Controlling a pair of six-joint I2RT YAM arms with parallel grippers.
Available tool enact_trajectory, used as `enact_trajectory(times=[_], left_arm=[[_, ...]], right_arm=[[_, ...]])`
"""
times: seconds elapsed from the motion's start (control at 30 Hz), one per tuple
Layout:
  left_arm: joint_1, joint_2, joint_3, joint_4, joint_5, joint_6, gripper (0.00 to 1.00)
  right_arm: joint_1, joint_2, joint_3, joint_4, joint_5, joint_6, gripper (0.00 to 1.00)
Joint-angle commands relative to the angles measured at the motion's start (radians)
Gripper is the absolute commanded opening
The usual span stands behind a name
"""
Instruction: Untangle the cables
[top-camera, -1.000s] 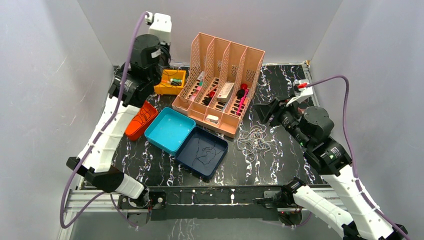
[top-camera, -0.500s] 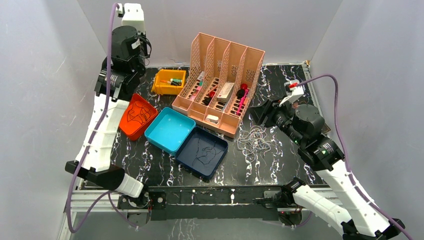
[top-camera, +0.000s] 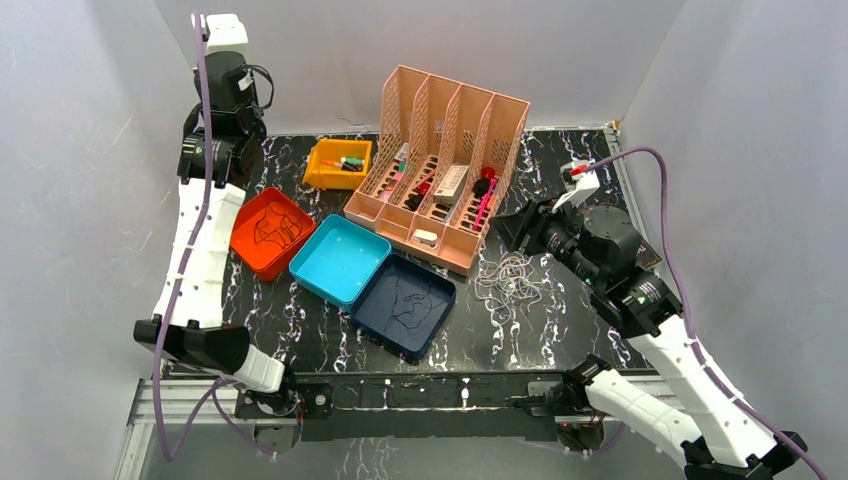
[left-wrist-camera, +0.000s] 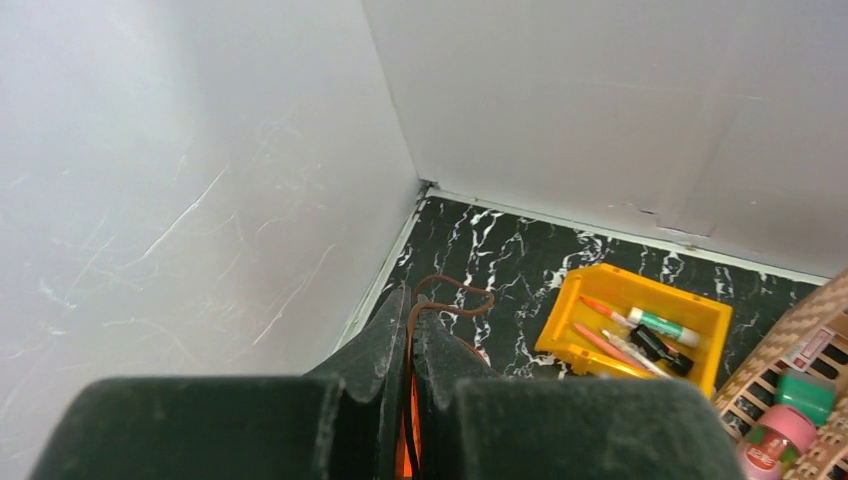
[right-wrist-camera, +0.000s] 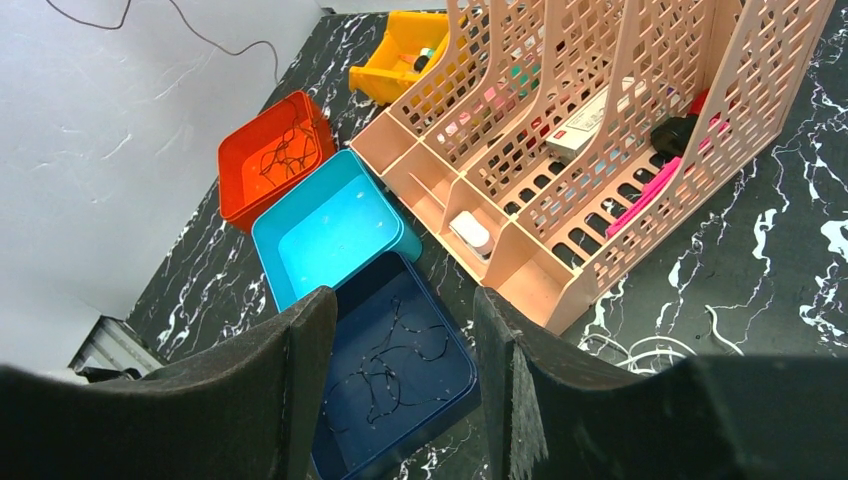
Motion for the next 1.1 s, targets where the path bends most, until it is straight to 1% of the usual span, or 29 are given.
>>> enact_trajectory(times=[0.0,0.37,0.67,0.97,1.07], left_arm=[[0.055,-0.02,-0.016,0.014,0.0,-0.038,0.0],[0.09,-0.055,-0.025,0.018,0.0,-0.056,0.0],[0.09,-0.041,0.079,0.005,0.09,-0.062,0.0],[0.091,-0.06,0.056,0.026,0.032,-0.032,0.0],[0.09,-0.075,0.025,0.042,0.012,-0.026,0.0]], right_arm=[[0.002,0.0,-0.001,0.071,-0.017,0.009,0.61],[0.002,0.013,-0.002,0.081,-0.032,0.011,0.61],[0.003,0.013,-0.015,0.099,-0.042,0.024,0.62],[0.001,0.022,-0.014,0.105,-0.052,0.028,0.62],[0.001,0.03,-0.014,0.11,-0.061,0.029,0.62]])
